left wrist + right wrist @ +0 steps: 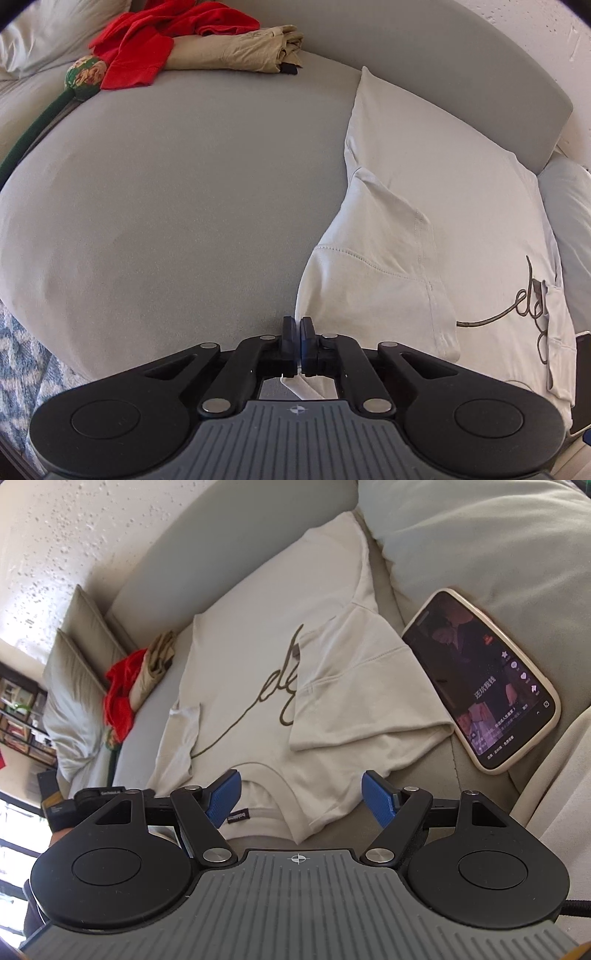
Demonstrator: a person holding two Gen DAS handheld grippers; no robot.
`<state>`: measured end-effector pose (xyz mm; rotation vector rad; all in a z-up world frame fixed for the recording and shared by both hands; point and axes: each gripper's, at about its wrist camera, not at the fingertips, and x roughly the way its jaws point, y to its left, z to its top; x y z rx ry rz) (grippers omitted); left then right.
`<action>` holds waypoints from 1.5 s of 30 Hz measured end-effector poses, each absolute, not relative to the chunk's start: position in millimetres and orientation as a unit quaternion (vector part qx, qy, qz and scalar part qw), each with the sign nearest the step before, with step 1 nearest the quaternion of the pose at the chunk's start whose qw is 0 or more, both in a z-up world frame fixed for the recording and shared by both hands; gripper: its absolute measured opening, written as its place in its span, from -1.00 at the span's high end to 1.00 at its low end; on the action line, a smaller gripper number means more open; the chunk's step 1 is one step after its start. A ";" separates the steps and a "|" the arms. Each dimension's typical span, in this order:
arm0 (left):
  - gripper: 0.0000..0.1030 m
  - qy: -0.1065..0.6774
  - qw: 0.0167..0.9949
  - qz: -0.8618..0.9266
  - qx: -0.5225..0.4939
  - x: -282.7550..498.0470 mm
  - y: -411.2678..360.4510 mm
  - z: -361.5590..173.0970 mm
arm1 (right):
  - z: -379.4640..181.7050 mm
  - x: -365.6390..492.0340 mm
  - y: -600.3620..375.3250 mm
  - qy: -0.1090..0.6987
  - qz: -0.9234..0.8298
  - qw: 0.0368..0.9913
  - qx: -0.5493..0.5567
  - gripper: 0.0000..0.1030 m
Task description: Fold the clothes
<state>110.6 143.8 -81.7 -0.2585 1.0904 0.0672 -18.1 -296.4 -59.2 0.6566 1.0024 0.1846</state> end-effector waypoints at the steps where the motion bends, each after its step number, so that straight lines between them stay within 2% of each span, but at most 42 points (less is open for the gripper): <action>1: 0.77 0.515 0.849 0.035 -0.114 108.2 141.3 -79.2 | -61.0 -17.9 -295.9 0.474 0.086 0.821 0.308 -0.50; 2: 0.56 0.512 0.852 0.039 -0.103 104.8 137.9 -75.2 | -62.8 -17.6 -295.5 0.477 0.085 0.819 0.307 -0.50; 4: 0.30 0.491 0.867 0.053 -0.065 91.8 126.2 -64.2 | -63.9 -19.9 -292.9 0.482 0.085 0.822 0.293 -0.50; 7: 0.30 0.444 0.894 0.058 0.001 61.4 106.4 -47.6 | -65.1 -23.5 -287.9 0.485 0.090 0.829 0.262 -0.49; 8: 0.30 0.436 0.899 0.041 0.006 52.8 98.5 -44.1 | -65.5 -24.5 -284.4 0.485 0.094 0.833 0.248 -0.35; 9: 0.30 0.431 0.902 0.016 0.007 45.8 89.3 -42.6 | -65.3 -25.3 -280.5 0.481 0.092 0.841 0.229 -0.08; 11: 0.30 0.434 0.900 -0.032 0.014 41.8 66.6 -47.8 | -62.2 -23.5 -272.7 0.460 0.071 0.867 0.178 0.20; 13: 0.32 0.442 0.894 -0.074 0.025 42.5 42.2 -56.3 | -58.7 -14.8 -266.5 0.421 0.050 0.898 0.121 0.20; 15: 0.36 0.453 0.883 -0.112 0.048 45.8 14.3 -68.8 | -70.4 3.4 -262.2 0.415 0.047 0.904 0.088 0.20; 17: 0.34 0.480 0.860 -0.151 0.082 41.9 -7.3 -81.8 | -94.3 21.1 -260.8 0.475 0.034 0.876 0.073 0.20; 20: 0.29 0.506 0.843 -0.152 0.105 27.5 -1.9 -84.9 | -95.6 2.9 -263.4 0.511 0.045 0.857 0.049 0.19; 22: 0.31 0.516 0.837 -0.147 0.107 19.7 6.7 -83.3 | -96.4 -11.1 -274.4 0.569 0.046 0.817 0.076 0.20; 24: 0.31 0.511 0.844 -0.141 0.089 14.3 18.3 -76.1 | -96.2 -31.2 -287.1 0.573 0.053 0.810 0.118 0.21; 30: 0.28 0.472 0.870 -0.131 0.059 18.7 17.2 -56.5 | -69.4 -50.2 -277.8 0.485 0.071 0.866 0.095 0.13; 34: 0.28 0.460 0.877 -0.115 0.078 32.4 6.2 -61.2 | -62.3 -26.2 -240.9 0.462 0.119 0.877 0.057 0.14; 41: 0.23 0.477 0.869 -0.101 0.082 43.4 4.0 -84.8 | -71.3 6.7 -192.3 0.456 0.151 0.877 0.005 0.15; 45: 0.23 0.477 0.871 -0.100 0.067 35.1 7.6 -87.5 | -93.4 6.1 -187.5 0.477 0.146 0.867 -0.004 0.09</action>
